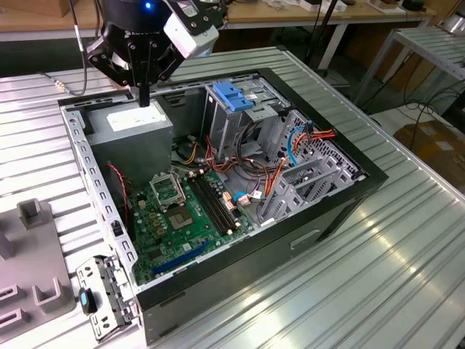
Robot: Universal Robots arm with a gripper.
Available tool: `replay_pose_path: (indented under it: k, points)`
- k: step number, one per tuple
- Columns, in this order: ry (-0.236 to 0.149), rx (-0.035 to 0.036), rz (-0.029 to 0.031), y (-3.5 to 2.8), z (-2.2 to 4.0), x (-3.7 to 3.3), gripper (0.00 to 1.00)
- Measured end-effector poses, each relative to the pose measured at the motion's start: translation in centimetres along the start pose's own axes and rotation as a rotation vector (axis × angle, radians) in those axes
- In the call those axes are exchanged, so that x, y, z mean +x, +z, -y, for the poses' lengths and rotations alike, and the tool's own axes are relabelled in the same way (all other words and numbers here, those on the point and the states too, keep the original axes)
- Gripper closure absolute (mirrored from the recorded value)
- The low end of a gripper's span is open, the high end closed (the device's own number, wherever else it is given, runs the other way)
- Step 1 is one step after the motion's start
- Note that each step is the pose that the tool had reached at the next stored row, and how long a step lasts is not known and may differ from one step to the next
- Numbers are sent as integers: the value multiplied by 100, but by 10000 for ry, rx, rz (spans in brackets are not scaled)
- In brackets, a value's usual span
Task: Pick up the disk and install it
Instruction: 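Reach for the disk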
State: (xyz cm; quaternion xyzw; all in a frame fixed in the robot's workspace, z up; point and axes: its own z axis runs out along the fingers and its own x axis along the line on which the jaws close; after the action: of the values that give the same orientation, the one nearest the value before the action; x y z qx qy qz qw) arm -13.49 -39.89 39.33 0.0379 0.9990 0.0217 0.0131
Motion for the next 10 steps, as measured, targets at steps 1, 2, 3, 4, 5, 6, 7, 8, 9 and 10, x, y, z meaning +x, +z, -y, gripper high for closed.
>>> replay_pose_path:
  k: [1,2,3,4,5,6,7,8,9,10]
  points:
    - [0,1,-1,-1,1,6,89]
    - [-1,0,0,0,1,10,89]
    - [-1,0,-1,0,1,13,89]
    - [-1,0,-1,-1,1,15,89]
    - [-1,0,-1,-1,1,17,89]
    - [0,1,-2,-1,1,18,89]
    - [0,0,-2,-1,2,20,89]
    - [-1,1,-2,-1,2,21,89]
    - [0,0,-2,-1,2,23,89]
    - [0,1,-3,-1,2,24,89]
